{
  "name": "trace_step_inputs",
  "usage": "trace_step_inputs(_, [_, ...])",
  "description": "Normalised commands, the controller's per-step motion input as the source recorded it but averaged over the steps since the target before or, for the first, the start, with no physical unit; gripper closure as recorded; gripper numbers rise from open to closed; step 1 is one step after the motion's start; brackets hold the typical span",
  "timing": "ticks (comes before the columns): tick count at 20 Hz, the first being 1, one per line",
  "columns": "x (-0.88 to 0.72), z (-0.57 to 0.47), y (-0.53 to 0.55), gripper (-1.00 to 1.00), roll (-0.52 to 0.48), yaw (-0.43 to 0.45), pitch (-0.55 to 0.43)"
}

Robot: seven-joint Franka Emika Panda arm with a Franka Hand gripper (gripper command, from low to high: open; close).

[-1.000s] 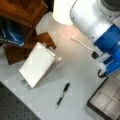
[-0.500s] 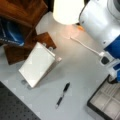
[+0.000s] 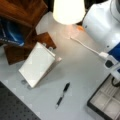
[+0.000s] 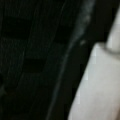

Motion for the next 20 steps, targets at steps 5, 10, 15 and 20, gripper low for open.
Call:
trace_step_inputs(5, [0.07, -0.02, 0.2, -1.0, 0.072, -0.079, -0.022])
trace_step_inputs(10, [0.06, 0.01, 0.22, -1.0, 0.049, -0.069, -0.036])
trace_step_inputs(15, [0.05, 0.0, 0.25, -1.0, 0.035, -0.075, -0.034])
trace_step_inputs(20, [-0.03, 0.05, 0.23, -1.0, 0.093, -0.059, -0.005])
